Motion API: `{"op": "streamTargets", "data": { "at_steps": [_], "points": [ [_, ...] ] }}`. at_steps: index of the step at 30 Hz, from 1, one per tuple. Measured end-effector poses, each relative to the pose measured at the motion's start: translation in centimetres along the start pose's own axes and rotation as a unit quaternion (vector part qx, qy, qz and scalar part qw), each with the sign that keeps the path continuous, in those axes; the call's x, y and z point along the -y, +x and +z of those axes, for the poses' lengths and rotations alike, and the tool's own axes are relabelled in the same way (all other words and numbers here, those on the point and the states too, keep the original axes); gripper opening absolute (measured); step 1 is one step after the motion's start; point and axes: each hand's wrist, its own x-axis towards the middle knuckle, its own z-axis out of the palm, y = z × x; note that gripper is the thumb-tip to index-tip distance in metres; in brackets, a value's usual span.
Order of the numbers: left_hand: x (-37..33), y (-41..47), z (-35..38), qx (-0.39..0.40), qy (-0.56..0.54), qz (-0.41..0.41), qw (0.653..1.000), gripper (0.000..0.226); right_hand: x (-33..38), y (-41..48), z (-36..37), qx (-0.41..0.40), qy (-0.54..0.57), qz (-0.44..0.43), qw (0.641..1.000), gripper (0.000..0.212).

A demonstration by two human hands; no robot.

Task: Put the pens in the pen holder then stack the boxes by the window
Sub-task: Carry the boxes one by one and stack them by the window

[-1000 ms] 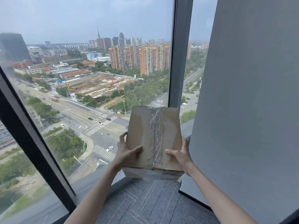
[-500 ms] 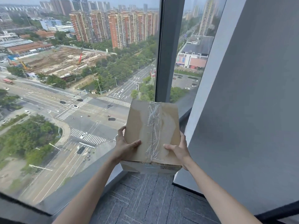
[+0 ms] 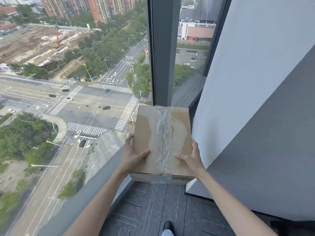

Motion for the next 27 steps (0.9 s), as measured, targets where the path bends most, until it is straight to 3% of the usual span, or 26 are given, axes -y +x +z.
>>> {"op": "streamTargets", "data": {
  "at_steps": [9,17,27],
  "points": [
    [9.0,12.3,6.0,0.054,-0.005,-0.082,0.995,0.096,-7.3,10.7,-0.3,-0.021,-0.043,0.081,0.996,0.114],
    [19.6,21.2,12.3,0.107,0.022,-0.081,0.991,0.088,-18.6,20.3,0.9,-0.040,-0.061,0.122,0.990,0.103],
    [29.3,31.3,19.5,0.123,0.038,-0.071,0.989,0.102,-30.8,29.8,1.0,-0.091,-0.010,0.130,0.987,0.102]
  ]
}}
